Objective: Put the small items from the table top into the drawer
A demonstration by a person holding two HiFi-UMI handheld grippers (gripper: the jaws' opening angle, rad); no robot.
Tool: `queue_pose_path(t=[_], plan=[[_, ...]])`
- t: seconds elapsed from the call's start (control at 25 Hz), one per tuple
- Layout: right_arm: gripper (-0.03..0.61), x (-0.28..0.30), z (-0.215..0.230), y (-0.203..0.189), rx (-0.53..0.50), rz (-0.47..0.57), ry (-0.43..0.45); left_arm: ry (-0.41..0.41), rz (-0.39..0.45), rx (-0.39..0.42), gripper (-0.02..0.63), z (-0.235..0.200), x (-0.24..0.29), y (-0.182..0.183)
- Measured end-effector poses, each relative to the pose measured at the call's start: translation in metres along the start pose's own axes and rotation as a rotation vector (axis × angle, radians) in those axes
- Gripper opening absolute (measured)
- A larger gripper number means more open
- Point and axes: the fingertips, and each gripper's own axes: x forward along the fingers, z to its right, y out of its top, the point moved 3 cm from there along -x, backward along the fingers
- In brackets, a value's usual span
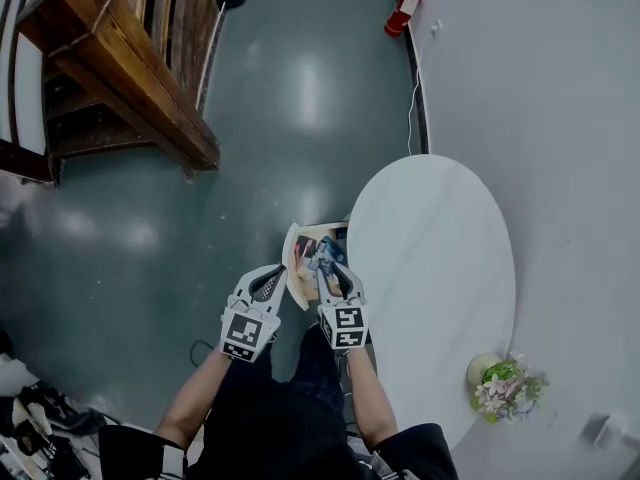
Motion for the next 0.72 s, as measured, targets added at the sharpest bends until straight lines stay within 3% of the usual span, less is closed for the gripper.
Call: queue_pose_path(t=[0.72], plan=[[0.069, -0.081, 0.001, 0.100, -0.037, 0.229, -0.082, -0.029, 0.126, 0.074, 0.020, 0.024, -0.023, 0.091]])
